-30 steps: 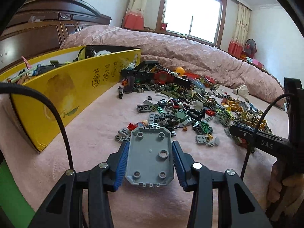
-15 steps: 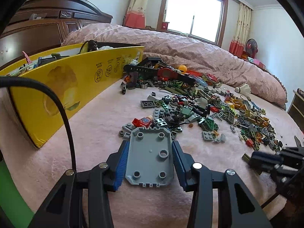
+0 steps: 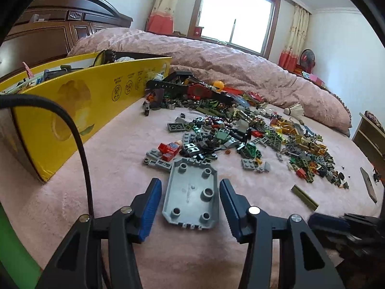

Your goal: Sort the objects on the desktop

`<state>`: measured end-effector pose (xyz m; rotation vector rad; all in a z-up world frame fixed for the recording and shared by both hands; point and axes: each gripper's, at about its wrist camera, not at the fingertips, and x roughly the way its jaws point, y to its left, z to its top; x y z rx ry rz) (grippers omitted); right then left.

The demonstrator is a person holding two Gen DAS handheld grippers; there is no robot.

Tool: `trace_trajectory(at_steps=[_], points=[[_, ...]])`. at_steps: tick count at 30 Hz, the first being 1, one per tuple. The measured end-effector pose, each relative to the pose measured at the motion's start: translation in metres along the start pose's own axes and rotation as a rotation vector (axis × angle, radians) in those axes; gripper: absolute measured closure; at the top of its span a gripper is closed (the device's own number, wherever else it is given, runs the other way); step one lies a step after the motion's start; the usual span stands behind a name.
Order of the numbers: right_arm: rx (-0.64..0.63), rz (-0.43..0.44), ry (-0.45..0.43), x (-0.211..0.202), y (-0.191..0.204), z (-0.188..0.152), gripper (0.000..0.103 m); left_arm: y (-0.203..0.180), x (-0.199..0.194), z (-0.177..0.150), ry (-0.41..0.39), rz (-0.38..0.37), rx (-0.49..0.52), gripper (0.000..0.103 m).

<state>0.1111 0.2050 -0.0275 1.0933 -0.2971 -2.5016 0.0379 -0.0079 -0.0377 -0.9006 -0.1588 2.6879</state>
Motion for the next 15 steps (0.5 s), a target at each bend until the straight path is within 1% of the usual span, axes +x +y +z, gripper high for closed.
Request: trace_trajectory(at_steps=[1,3,5,6,7,8,9,10,11,12,13,15], points=[[0.022,-0.030,-0.004,0.002,-0.007,0.000,0.074,0.000,-0.001,0.000,-0.001,-0.001,0.000,0.052],[0.080,-0.055,-0.040,-0.001,-0.022,0.001,0.079,0.001,-0.003,-0.001,-0.001,-0.006,-0.001,0.051],[0.096,-0.133,-0.077,-0.007,-0.031,0.003,0.077,0.001,-0.003,-0.002,0.004,-0.017,-0.005,0.045],[0.095,-0.202,-0.099,-0.009,-0.035,0.003,0.076,0.001,-0.002,-0.002,0.007,-0.025,-0.005,0.041],[0.099,-0.229,-0.107,-0.011,-0.038,0.003,0.074,0.000,-0.002,-0.003,0.010,-0.035,-0.005,0.037],[0.108,-0.233,-0.110,-0.011,-0.040,0.003,0.071,-0.002,-0.002,-0.003,0.011,-0.045,-0.001,0.035],[0.126,-0.212,-0.115,-0.013,-0.042,0.002,0.060,-0.003,-0.002,-0.004,0.011,-0.048,0.004,0.033],[0.137,-0.197,-0.124,-0.014,-0.042,0.001,0.046,-0.005,-0.001,-0.004,0.010,-0.046,0.010,0.032],[0.143,-0.180,-0.144,-0.015,-0.039,0.000,0.039,-0.006,0.000,-0.005,0.010,-0.040,0.016,0.032],[0.139,-0.174,-0.160,-0.016,-0.035,-0.002,0.028,-0.007,0.001,-0.005,0.010,-0.035,0.022,0.032],[0.131,-0.175,-0.171,-0.015,-0.031,-0.003,0.022,-0.008,0.002,-0.005,0.010,-0.030,0.028,0.032],[0.111,-0.183,-0.186,-0.007,-0.019,-0.004,0.018,-0.009,0.002,-0.005,0.007,-0.006,0.040,0.032]])
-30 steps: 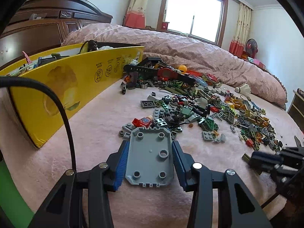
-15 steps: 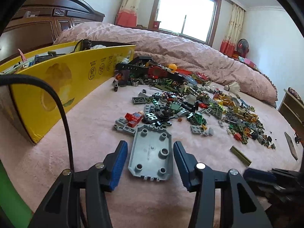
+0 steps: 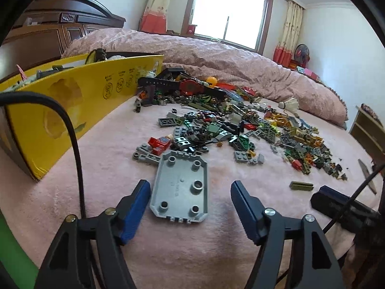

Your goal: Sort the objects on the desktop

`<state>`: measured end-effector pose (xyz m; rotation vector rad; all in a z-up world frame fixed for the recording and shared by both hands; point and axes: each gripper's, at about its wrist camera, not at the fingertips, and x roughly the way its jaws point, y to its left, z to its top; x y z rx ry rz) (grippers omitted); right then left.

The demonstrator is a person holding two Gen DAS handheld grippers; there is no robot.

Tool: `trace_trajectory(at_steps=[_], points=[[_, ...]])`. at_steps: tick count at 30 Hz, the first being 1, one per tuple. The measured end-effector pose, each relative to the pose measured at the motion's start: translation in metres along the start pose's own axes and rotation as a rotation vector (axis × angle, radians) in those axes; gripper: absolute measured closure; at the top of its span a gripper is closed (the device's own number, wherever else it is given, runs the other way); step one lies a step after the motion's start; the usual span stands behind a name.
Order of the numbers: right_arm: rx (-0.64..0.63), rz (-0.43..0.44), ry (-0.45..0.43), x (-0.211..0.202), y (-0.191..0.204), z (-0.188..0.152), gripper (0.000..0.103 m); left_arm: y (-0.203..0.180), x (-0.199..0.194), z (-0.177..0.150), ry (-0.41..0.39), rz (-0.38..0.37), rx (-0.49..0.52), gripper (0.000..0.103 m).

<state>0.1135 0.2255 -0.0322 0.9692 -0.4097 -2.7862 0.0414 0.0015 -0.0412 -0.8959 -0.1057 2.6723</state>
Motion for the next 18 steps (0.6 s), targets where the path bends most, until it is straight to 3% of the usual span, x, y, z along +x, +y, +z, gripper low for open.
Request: trace_trajectory(at_steps=[3,9,14,18], points=[[-0.052,-0.078,-0.032,0.016,0.021,-0.007,0.013,0.007,-0.002,0.001,-0.006,0.001,-0.013,0.032],[-0.143,-0.213,-0.107,0.034,0.043,-0.019,0.011,0.019,-0.002,-0.001,-0.020,0.011,-0.052,0.032],[-0.162,-0.222,-0.129,0.034,0.043,-0.022,0.011,0.012,-0.002,-0.005,-0.033,0.025,-0.021,0.031],[-0.148,-0.247,-0.154,0.035,0.044,-0.022,0.019,0.010,-0.002,-0.005,-0.052,0.040,-0.044,0.033]])
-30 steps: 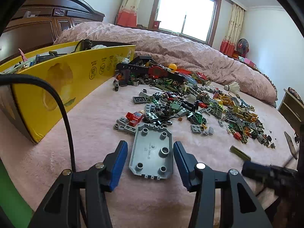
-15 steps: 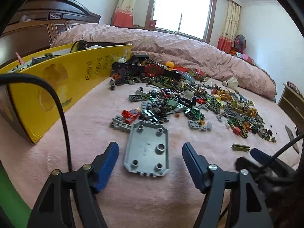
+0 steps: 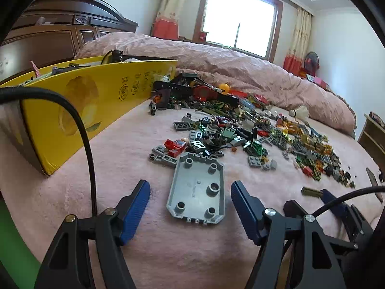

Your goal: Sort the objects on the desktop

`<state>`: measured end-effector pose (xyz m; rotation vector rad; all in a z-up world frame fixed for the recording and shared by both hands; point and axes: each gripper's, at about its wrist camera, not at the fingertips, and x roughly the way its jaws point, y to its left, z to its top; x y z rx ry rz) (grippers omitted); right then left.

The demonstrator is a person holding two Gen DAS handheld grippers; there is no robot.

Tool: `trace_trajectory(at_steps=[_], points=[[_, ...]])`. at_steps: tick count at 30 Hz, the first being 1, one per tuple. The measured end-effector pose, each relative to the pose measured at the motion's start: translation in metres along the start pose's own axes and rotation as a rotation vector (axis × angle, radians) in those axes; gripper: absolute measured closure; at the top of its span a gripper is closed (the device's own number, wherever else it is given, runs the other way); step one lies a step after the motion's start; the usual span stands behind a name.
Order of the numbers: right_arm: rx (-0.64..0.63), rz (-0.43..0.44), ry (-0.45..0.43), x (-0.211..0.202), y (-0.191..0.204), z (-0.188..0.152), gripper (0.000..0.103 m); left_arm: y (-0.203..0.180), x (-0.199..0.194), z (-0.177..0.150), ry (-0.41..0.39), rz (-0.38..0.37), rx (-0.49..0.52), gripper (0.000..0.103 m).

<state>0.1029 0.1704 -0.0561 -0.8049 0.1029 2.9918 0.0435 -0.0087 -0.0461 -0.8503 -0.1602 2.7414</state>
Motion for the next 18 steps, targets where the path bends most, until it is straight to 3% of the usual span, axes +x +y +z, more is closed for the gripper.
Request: trace_trajectory(at_steps=[3,5,18], points=[[-0.021,-0.025,-0.017,0.000,0.002,0.001,0.040,-0.002,0.000,0.000,0.002,0.014,0.021,0.056],[-0.033,-0.032,-0.025,-0.003,0.002,0.000,0.055,-0.001,-0.001,0.001,0.009,0.011,0.018,0.059],[-0.080,-0.014,-0.054,-0.014,0.000,0.000,0.055,0.002,-0.025,0.017,-0.031,-0.004,-0.009,0.059]])
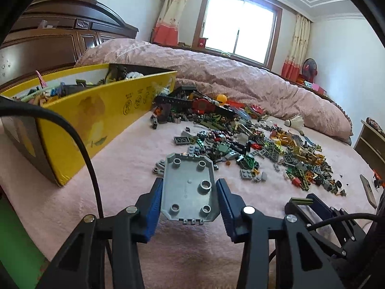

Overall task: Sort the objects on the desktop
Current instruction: 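Drop the grey plate into the yellow box with the left tool while the right carries the beam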

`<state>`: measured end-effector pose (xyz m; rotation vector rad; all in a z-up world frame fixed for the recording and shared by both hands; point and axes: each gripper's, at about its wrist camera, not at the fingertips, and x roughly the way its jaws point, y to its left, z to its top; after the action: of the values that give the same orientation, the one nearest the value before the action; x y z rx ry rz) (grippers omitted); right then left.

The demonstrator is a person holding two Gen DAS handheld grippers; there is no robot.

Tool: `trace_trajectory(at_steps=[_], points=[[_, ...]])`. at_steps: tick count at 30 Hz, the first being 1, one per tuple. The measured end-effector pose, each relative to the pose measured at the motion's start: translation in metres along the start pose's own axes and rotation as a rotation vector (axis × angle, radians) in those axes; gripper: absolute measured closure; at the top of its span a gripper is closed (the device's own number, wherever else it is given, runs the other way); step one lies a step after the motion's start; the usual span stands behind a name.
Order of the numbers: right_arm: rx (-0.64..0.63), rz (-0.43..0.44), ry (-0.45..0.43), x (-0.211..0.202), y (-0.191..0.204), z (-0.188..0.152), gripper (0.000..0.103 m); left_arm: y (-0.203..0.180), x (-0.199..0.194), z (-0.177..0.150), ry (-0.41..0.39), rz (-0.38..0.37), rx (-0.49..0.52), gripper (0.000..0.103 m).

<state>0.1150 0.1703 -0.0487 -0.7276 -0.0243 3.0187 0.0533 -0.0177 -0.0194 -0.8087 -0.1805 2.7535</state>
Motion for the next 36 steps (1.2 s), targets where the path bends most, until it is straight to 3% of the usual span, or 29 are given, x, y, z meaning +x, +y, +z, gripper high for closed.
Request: trace_trajectory(at_steps=[6,16,20,24,36], points=[[0.005,0.007,0.001,-0.004,-0.004,0.001,0.055,0.012,-0.018,0.012,-0.041,0.046,-0.030,0.059],[-0.008,0.029,-0.002,-0.008,-0.001,0.001,0.055,0.057,-0.054,0.047,-0.140,0.194,-0.101,0.059],[-0.011,0.034,0.004,-0.008,-0.001,0.001,0.055,0.075,-0.060,0.067,-0.189,0.268,-0.080,0.059],[-0.012,0.041,0.015,-0.006,-0.001,0.000,0.055,0.100,-0.051,0.092,-0.206,0.315,-0.078,0.059],[-0.035,0.047,0.019,-0.007,0.002,-0.002,0.055,0.159,0.003,0.151,-0.132,0.376,-0.139,0.059]])
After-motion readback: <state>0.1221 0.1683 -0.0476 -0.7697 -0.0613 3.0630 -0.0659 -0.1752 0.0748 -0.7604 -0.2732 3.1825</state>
